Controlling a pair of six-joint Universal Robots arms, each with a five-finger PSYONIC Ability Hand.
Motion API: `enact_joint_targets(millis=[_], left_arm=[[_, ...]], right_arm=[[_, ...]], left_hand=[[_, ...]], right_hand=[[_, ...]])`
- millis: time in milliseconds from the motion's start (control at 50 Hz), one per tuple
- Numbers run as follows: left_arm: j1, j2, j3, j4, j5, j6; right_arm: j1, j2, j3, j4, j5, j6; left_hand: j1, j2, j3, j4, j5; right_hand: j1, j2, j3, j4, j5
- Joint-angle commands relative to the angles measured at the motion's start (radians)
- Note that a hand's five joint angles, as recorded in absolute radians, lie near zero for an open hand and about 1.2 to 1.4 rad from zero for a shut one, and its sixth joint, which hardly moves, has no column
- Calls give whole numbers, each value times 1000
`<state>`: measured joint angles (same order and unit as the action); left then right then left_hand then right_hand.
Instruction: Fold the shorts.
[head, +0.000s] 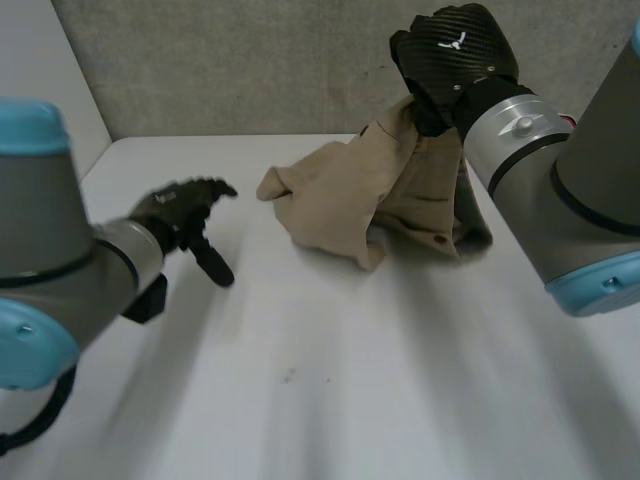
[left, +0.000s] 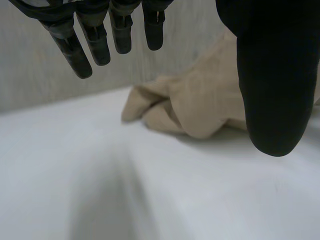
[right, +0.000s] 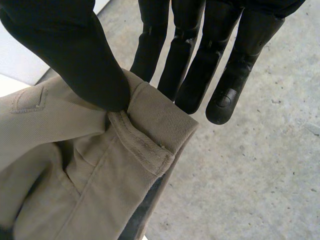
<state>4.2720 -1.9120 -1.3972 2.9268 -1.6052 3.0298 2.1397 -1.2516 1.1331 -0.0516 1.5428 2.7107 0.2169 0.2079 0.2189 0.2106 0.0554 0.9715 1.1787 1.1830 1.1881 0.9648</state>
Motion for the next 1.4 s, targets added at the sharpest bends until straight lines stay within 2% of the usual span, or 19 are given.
enact_joint_targets(millis=[20, 240, 360, 460, 560, 740, 940, 1080, 1160, 1240, 1260, 1320, 1400], left_arm=[[-58, -117, -28, -5, -36, -161], [-115, -235, 21, 2, -38, -241], [-142, -275, 72, -1, -22, -379], [-167, -298, 110, -1, 75, -489], [-175, -329, 156, 2, 136, -546], [-228, -384, 228, 2, 142, -583], [-270, -446, 299, 15, 148, -713], [-302, -478, 316, 95, 148, -790], [-305, -486, 317, 132, 146, -828], [-317, -496, 322, 178, 140, -836], [-322, -502, 322, 189, 134, -836], [-323, -510, 317, 189, 114, -827], [-320, -492, 293, 189, 33, -818]], right_arm=[[89, -26, -6, 10, 91, 0], [163, -118, 14, 22, 143, 1], [196, -130, 19, 27, 160, 1], [204, -134, 23, 30, 160, 1], [204, -140, 28, 30, 160, 3], [206, -153, 50, 30, 160, 1], [204, -160, 85, 30, 161, 24], [200, -178, 117, 27, 160, 64], [200, -178, 128, 27, 158, 77], [200, -180, 135, 27, 158, 83], [198, -180, 135, 27, 158, 83], [195, -180, 140, 27, 158, 84], [192, -190, 142, 27, 160, 83]], left_hand=[[102, 111, 100, 109, 89], [91, 100, 89, 97, 78], [99, 108, 97, 106, 86], [96, 105, 94, 103, 83], [93, 103, 92, 100, 81], [96, 105, 94, 103, 83], [99, 108, 97, 106, 86], [111, 120, 109, 117, 98], [205, 214, 203, 211, 192], [510, 519, 508, 516, 497], [772, 781, 770, 778, 759], [1178, 1187, 1176, 1184, 1165], [1179, 1188, 1177, 1186, 1166]], right_hand=[[425, 218, 213, 208, 257], [425, 218, 213, 208, 257], [425, 218, 213, 208, 257], [425, 218, 213, 208, 257], [425, 218, 213, 208, 257], [425, 218, 213, 208, 257], [425, 218, 213, 208, 257], [425, 218, 213, 208, 257], [425, 218, 213, 208, 257], [425, 218, 213, 208, 257], [425, 218, 213, 208, 257], [425, 218, 213, 208, 257], [425, 218, 213, 208, 257]])
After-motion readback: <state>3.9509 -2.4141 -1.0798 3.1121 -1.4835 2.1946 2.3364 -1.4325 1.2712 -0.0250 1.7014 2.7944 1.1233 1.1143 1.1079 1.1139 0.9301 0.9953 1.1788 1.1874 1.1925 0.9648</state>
